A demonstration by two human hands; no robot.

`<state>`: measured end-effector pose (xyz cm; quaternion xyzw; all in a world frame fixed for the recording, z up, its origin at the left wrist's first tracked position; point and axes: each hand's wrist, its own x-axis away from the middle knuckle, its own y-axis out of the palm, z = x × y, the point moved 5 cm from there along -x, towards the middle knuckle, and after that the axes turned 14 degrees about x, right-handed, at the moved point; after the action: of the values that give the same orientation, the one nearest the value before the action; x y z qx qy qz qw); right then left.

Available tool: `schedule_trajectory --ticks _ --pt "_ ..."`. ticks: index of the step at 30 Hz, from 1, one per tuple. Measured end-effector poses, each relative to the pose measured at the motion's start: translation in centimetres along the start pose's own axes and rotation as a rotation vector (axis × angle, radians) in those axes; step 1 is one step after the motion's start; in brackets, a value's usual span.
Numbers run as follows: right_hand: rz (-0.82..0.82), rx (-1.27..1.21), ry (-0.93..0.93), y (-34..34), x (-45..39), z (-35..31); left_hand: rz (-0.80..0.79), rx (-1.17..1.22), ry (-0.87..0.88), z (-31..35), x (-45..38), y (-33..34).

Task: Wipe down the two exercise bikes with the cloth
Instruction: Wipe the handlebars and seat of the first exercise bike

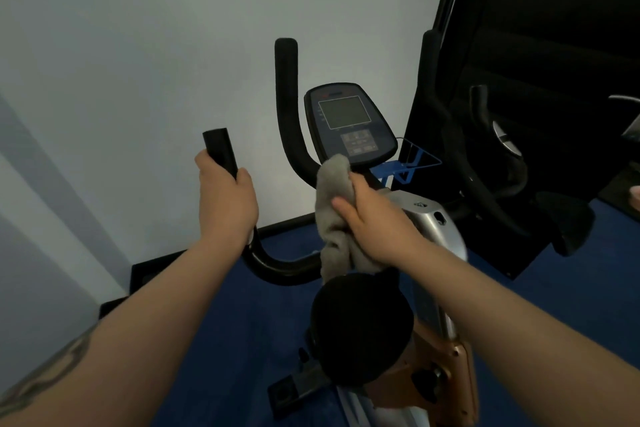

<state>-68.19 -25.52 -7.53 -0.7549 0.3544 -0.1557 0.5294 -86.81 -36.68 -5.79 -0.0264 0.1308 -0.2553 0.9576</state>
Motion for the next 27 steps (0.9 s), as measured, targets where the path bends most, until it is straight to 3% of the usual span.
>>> schedule_trajectory --ticks 5,11,17,20,27 --pt "0.028 -0.013 0.052 -0.8 -3.1 -1.9 -0.017 0.014 -0.017 0.2 0.1 0.0" --pt "0.073 0.052 -0.069 -0.1 3.3 0.4 -0.013 0.040 -0.029 0.1 0.1 0.0" --pt "-0.061 -0.075 0.083 -0.8 -1.9 -1.2 0.007 0.000 -0.016 0.2 0.2 0.0" --pt "-0.022 -0.153 0.043 -1.0 -1.1 -0.7 0.003 0.026 -0.028 0.3 0.4 0.0" --pt "0.052 -0.072 -0.051 -0.3 3.8 1.0 0.026 -0.065 0.014 0.2 1.5 0.1"
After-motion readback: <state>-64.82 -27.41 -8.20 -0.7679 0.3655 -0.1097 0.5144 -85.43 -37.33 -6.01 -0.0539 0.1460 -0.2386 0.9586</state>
